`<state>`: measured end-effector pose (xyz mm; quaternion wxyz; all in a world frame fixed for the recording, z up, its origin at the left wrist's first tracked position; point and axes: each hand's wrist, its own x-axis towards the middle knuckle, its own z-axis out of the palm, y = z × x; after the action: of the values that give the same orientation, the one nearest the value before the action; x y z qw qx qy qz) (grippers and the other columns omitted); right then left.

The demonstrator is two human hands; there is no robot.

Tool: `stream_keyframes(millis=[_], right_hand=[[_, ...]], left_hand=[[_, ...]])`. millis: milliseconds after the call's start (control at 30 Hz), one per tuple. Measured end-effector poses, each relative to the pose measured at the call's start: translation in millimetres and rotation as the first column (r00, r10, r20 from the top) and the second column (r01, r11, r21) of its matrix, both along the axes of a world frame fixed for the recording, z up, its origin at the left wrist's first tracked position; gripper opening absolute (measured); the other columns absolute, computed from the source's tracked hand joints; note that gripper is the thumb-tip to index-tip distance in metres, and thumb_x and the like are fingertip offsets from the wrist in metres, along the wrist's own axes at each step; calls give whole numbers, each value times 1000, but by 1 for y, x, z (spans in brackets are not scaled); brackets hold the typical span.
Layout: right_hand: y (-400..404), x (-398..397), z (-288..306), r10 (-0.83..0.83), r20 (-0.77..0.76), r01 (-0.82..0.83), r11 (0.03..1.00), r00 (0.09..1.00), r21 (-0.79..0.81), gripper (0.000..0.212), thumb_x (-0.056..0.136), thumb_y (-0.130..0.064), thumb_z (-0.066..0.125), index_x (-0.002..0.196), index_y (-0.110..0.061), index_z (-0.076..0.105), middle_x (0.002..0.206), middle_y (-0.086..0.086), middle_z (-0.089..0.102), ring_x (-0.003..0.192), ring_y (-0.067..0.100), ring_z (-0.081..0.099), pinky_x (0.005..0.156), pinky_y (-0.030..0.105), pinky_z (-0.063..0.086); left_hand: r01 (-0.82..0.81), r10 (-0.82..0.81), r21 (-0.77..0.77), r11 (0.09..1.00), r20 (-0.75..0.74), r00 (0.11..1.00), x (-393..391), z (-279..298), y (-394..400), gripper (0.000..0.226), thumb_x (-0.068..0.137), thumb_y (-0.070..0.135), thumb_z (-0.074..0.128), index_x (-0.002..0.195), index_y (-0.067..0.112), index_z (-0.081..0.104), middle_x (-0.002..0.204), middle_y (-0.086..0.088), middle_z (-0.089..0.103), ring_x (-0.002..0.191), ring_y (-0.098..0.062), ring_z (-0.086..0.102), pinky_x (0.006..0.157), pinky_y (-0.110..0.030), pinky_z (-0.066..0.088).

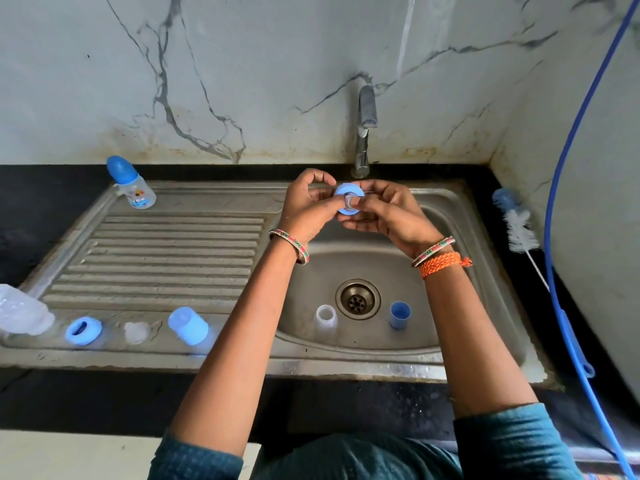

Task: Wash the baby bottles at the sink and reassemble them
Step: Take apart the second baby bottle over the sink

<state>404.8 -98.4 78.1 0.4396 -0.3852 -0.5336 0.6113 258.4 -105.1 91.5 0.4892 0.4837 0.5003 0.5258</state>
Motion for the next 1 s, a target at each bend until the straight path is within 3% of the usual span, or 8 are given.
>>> stream_keyframes(millis=[167,267,367,533,667,800,900,1000], right_hand=[[-2,3,1,-82,-31,81,997,996,-15,12,90,-5,59,101,-8,62,87,14,72,77,25,71,74,35,59],[-4,5,-1,-104,-26,104,994,994,-21,14,90,-6,61,104,-6,61,87,14,72,76,25,72,70,32,59],[-7,4,0,-119,-34,118,992,992,-36,15,89,-7,63,104,-5,61,87,15,72,77,25,72,68,30,59],[-7,0,6,-175,-45,169,980,984,-104,9,87,-1,63,96,-4,63,82,14,71,70,23,71,68,31,60],[-5,-10,8,-353,19,352,925,936,-146,11,88,9,54,96,4,59,83,19,64,53,17,67,54,26,58],[-2,-2,6,-393,88,402,905,915,-142,28,86,17,51,113,12,58,101,25,63,63,23,66,50,26,56],[-4,-2,6,-347,120,359,929,930,-93,26,86,16,50,108,11,62,90,21,67,53,19,68,49,26,56],[-5,-1,6,-317,187,332,941,930,-57,25,86,16,52,107,11,63,91,21,66,52,15,67,50,26,57]], left_hand=[[208,-206,-17,978,91,974,-8,4,-5,26,88,-11,52,93,13,58,90,-10,65,83,-20,62,79,-30,52],[220,-220,24,975,10,975,-5,2,-7,28,88,-13,51,100,11,57,96,-14,66,92,-29,60,89,-45,47],[189,-190,43,981,23,982,-2,0,-10,30,85,-12,57,101,13,56,94,-13,68,88,-28,61,86,-47,46],[143,-146,115,983,24,989,1,-5,-9,35,83,-14,60,108,8,52,98,-19,67,73,-9,67,71,-23,53],[105,-102,170,980,-23,994,7,-6,-8,37,79,-15,63,108,5,52,95,-16,69,73,-7,68,78,-26,55],[114,-119,106,988,44,992,7,-7,-8,29,85,-11,60,106,8,56,83,0,69,74,-6,66,65,-23,57],[46,-44,73,996,-22,999,14,-14,-3,32,84,-7,63,113,6,56,90,-2,59,75,-10,61,65,-22,57],[41,-36,-88,995,57,998,16,-19,0,20,87,2,63,106,9,57,93,-8,63,76,-15,62,68,-26,55]])
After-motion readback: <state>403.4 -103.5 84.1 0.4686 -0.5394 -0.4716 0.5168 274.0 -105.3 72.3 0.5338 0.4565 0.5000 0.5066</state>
